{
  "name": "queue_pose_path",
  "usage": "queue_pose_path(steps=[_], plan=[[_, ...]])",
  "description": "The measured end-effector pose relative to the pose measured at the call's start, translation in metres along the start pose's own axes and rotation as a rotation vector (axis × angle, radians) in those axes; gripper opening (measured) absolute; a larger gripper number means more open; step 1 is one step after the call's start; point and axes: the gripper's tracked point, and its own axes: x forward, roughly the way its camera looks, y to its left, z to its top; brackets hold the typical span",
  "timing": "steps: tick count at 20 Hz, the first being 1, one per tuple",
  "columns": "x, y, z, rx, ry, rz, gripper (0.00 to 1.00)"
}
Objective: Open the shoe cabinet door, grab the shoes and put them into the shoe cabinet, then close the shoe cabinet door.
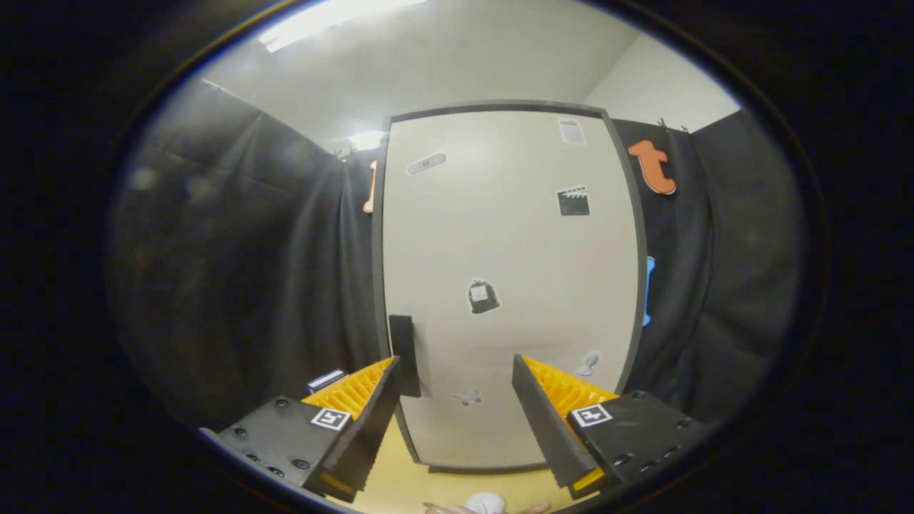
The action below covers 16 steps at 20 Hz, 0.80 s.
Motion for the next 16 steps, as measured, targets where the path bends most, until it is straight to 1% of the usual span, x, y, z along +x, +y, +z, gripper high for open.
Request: queue_pose_path(steps=[7, 16], plan=[[0.050, 0.041, -0.019, 0.022, 0.017, -0.026, 0.96], [0.117, 0.051, -0.052, 0.048, 0.066, -0.069, 0.95]])
